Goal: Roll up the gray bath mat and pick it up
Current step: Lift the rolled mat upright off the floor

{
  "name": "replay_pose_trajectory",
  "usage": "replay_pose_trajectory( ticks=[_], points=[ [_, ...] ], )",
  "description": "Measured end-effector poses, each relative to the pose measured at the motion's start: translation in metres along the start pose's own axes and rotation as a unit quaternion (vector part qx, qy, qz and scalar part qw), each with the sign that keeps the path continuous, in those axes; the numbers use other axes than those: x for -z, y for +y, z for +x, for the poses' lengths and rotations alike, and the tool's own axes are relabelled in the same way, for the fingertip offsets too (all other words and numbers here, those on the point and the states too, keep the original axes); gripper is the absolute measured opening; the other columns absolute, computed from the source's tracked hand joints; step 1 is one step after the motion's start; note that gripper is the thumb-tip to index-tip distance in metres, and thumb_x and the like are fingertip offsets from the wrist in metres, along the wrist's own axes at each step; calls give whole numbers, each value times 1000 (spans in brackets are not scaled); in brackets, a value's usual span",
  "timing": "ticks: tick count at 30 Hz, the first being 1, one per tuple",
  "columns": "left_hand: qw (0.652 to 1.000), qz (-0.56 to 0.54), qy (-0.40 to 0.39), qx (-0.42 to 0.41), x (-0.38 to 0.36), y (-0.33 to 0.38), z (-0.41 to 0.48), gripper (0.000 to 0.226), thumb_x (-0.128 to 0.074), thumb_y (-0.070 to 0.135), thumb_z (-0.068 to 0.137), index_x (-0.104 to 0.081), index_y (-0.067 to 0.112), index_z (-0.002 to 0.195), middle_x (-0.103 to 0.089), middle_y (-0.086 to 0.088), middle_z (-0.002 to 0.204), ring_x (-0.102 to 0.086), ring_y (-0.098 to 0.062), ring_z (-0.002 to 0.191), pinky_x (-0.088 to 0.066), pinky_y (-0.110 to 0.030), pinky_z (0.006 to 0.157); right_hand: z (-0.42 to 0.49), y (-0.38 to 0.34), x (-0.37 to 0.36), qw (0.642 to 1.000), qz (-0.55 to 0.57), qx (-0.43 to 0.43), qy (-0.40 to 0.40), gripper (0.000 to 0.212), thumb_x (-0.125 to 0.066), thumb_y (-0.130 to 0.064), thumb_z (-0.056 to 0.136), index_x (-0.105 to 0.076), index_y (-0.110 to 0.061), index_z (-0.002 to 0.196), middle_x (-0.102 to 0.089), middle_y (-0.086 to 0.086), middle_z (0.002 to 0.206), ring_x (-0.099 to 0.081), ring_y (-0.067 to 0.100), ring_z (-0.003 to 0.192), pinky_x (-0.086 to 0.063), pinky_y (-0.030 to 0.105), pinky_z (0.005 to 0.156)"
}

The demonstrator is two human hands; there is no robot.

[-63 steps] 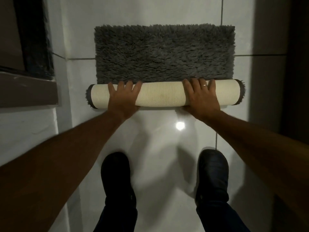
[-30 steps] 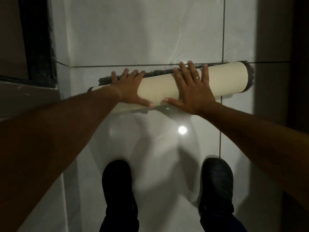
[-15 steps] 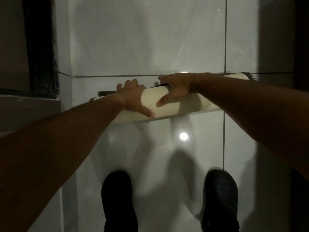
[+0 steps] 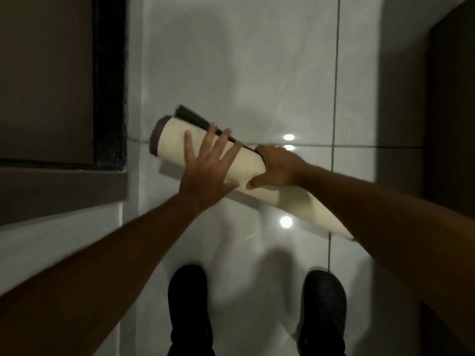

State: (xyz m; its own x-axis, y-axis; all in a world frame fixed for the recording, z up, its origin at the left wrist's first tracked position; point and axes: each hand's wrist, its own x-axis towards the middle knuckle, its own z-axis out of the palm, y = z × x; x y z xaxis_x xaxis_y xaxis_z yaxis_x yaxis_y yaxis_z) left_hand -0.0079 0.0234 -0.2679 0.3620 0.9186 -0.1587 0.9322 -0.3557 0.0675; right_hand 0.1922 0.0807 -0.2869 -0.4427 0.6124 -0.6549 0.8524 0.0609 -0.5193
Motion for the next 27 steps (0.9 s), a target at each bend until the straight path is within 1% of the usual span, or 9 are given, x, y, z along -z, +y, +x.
replay_pose_trajectory(
  ticks=[2, 3, 6, 7, 11, 14, 17, 23, 27],
  points=[
    [973, -139, 67, 172, 41, 11, 7, 103, -71, 61, 73, -26, 19, 156, -20, -18, 164, -17, -39, 151, -14, -65, 115, -21, -3, 42, 992, 116, -35, 28, 88, -85, -58, 59, -49, -20, 130, -63, 3, 122, -61, 26, 107, -52, 39, 83],
    [911, -283, 81, 289, 69, 15, 16, 106, -74, 59, 74, -20, 21, 158, -14, -16, 166, -16, -37, 151, -20, -60, 115, -32, -6, 68, 982, 182, -47, 36, 91, -87, -55, 60, -45, -20, 133, -62, 1, 121, -62, 23, 106, -52, 36, 81],
    [560, -675, -13, 480, 143, 23, 55, 109, -75, 60, 72, -14, 33, 158, -19, -5, 166, -27, -32, 147, -33, -58, 113, -57, -20, 140, 940, 337, -35, 46, 106, -92, -40, 63, -28, -26, 146, -58, -2, 130, -60, 20, 113, -54, 38, 92],
    [504, -721, -61, 471, 170, 23, 72, 102, -71, 62, 73, -18, 35, 157, -27, -3, 163, -33, -33, 145, -37, -62, 110, -64, -27, 164, 932, 359, -21, 47, 110, -92, -36, 64, -22, -31, 149, -56, -4, 131, -59, 20, 115, -53, 40, 95],
    [532, -752, -88, 379, 268, 20, 149, 60, -60, 59, 88, -43, 40, 142, -61, 6, 135, -62, -22, 115, -55, -54, 88, -78, -58, 268, 915, 402, -7, 21, 111, -92, -34, 62, -19, -39, 145, -56, -8, 123, -61, 16, 111, -57, 36, 86],
    [555, -747, -55, 363, 307, 1, 196, 57, -63, 53, 90, -42, 39, 142, -65, 6, 127, -65, -18, 110, -56, -49, 85, -61, -81, 339, 904, 427, 7, 36, 80, -82, -51, 69, -45, -19, 132, -66, 3, 120, -68, 17, 102, -58, 28, 77],
    [589, -736, -20, 334, 332, -28, 239, 60, -67, 44, 91, -37, 39, 143, -65, 6, 124, -67, -14, 106, -58, -38, 72, -26, -109, 405, 900, 426, 9, 88, 96, -72, -77, 63, -50, -9, 128, -68, 3, 116, -67, 18, 107, -57, 38, 92],
    [573, -769, -75, 275, 388, -132, 373, 84, -63, 79, 71, -49, 33, 140, -63, -3, 133, -65, -25, 118, -56, -54, 94, 67, -128, 540, 898, 422, 76, 96, 96, -78, -57, 74, -23, -38, 150, -60, -5, 128, -65, 15, 107, -59, 23, 72],
    [577, -762, -26, 295, 425, -174, 457, 84, -61, 84, 68, -45, 41, 138, -64, 1, 131, -64, -26, 118, -51, -61, 96, 117, -148, 613, 898, 416, 90, 110, 92, -85, -45, 71, -37, -29, 148, -61, 1, 132, -64, 19, 114, -56, 36, 92]
  ],
)
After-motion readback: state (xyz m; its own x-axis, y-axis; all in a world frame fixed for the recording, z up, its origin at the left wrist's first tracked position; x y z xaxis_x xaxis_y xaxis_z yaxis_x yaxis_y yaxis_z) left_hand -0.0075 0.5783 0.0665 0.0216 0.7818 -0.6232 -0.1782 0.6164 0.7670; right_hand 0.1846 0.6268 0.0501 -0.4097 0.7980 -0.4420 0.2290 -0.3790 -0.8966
